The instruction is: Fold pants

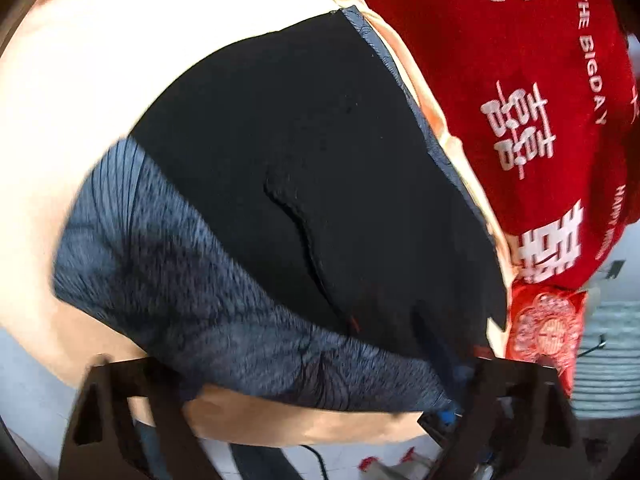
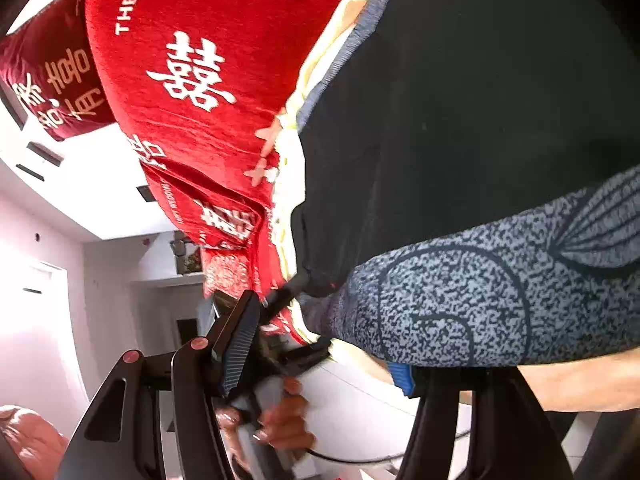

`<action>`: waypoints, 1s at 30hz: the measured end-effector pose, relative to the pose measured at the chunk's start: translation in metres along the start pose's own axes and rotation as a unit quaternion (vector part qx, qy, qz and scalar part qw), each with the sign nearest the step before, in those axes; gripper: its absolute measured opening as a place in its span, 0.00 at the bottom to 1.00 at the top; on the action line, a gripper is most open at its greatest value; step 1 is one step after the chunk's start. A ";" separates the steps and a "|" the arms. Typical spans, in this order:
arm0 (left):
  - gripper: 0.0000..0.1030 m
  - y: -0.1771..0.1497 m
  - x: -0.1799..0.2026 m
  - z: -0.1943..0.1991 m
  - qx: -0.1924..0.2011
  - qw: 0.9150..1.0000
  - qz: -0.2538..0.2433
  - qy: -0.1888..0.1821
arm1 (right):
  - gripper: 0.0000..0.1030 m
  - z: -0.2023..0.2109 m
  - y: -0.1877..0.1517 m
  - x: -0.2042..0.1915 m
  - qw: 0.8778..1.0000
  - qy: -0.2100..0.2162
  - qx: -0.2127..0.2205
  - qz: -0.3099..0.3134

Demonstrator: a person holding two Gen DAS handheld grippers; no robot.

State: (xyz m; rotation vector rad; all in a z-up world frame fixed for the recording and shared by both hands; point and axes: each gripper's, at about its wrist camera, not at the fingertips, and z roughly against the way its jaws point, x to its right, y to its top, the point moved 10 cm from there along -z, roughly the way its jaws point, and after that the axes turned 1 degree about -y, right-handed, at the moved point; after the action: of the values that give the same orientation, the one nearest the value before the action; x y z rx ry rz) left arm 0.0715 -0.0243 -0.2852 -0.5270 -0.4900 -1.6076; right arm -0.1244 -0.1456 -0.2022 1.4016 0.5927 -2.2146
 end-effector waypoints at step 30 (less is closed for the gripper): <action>0.35 0.108 0.108 0.032 0.023 0.985 -0.158 0.065 | 0.11 0.089 0.135 -0.032 0.991 -0.126 0.011 0.052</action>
State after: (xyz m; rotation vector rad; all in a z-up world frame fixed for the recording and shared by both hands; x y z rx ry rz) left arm 0.1720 -0.1020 -0.1940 -0.3183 -0.5300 -1.9151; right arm -0.0973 -0.3008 -0.1539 1.1121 0.3993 -2.2716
